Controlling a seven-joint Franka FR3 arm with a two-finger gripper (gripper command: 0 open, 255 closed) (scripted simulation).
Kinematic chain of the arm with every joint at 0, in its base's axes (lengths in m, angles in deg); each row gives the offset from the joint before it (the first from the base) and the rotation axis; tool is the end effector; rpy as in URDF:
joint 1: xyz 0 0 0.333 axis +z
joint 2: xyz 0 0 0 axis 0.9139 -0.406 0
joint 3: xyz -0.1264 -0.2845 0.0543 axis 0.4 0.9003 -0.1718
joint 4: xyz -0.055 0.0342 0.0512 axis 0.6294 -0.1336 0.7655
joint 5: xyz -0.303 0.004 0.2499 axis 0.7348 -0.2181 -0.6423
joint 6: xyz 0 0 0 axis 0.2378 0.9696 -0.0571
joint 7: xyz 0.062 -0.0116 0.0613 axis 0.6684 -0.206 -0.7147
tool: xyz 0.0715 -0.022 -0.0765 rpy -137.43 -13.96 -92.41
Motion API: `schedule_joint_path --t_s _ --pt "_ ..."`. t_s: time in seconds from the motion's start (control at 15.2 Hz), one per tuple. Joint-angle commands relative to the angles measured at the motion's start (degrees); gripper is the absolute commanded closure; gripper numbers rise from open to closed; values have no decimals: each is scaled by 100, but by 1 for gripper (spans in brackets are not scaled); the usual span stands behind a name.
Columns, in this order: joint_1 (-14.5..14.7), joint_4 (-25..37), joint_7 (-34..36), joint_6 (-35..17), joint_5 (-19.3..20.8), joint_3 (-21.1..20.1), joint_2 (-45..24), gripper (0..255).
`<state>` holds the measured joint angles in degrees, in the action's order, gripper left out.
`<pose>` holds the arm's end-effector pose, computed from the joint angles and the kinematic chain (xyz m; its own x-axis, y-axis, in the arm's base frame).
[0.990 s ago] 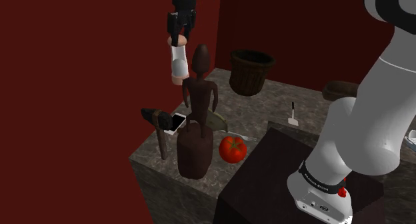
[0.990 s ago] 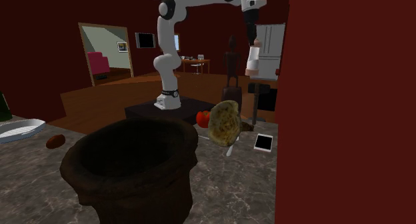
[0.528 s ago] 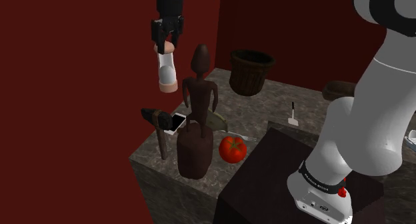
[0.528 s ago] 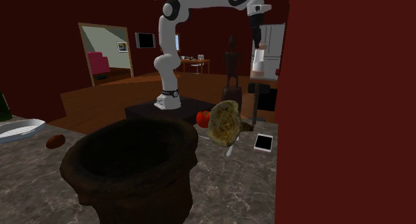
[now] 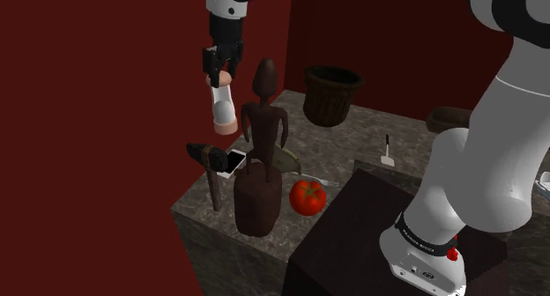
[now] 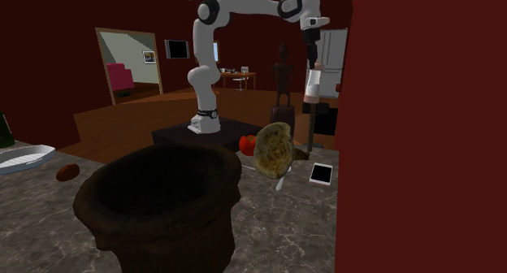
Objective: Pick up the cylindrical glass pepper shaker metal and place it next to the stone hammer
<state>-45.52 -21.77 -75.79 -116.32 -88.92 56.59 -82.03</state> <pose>0.5692 0.1528 0.5571 0.9488 0.2750 0.1557 0.2780 -0.9606 0.0022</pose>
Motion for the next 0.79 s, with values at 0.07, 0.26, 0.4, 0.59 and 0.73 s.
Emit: schedule_joint_path --t_s 0.07,0.26,0.4,0.59,0.73 --pt "4 -222 7 -229 1 -4 -3 255" --pt "4 -435 6 -457 -1 -4 -18 255" --pt "4 -570 4 -608 -3 -4 -34 255" --pt "3 -761 1 -833 -7 -4 -67 255" --pt "3 -882 -1 -982 -11 -4 -95 255"
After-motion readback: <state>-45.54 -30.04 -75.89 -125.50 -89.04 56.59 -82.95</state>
